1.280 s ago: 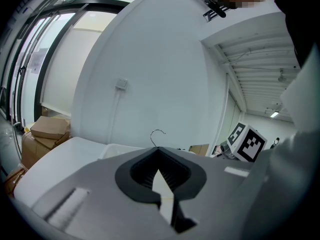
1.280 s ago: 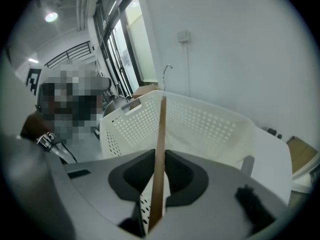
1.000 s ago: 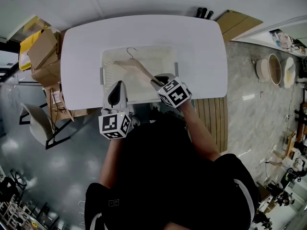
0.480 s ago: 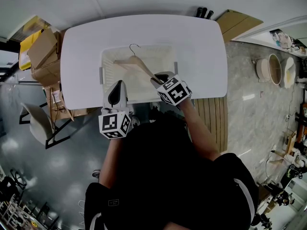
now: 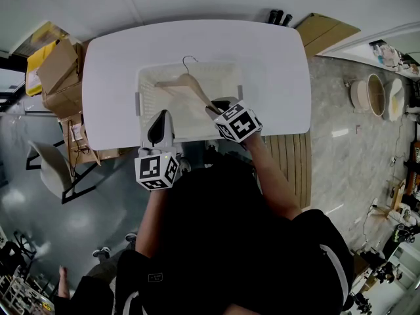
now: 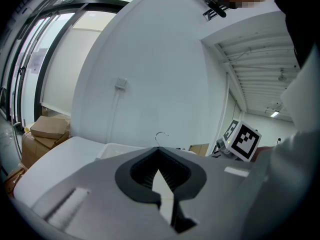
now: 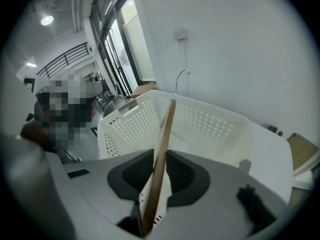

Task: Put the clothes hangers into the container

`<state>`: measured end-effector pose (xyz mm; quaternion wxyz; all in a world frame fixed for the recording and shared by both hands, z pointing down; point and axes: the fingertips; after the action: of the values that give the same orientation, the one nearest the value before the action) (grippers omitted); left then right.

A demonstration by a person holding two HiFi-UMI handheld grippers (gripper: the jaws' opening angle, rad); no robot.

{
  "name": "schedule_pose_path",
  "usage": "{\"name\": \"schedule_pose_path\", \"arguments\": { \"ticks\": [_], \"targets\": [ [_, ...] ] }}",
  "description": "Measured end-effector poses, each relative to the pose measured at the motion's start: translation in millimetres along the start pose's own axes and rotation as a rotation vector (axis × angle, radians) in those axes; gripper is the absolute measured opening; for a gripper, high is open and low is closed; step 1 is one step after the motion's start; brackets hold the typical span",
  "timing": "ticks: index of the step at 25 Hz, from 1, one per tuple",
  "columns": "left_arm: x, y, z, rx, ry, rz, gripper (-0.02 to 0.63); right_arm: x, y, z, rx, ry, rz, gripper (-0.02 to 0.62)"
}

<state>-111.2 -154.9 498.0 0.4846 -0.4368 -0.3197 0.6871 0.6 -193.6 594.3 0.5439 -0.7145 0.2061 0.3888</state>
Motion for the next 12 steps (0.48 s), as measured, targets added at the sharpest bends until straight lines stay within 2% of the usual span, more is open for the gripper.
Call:
{"name": "schedule_pose_path", "arguments": {
  "ticks": [12],
  "targets": [
    [-3.9,-1.3,-0.9,0.004,-0.001,0.004,0.003,-1.9,-0.9,-3.7,-0.022,0.003,0.028,0.097]
  ]
}}
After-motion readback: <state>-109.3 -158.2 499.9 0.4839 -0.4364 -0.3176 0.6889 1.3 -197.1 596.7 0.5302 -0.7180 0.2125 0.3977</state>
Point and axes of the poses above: the fingertips, and each gripper's own axes: x backward along the fingers, z to its left, y out of its top, and after that the axes turned 10 degrees about x, right-handed
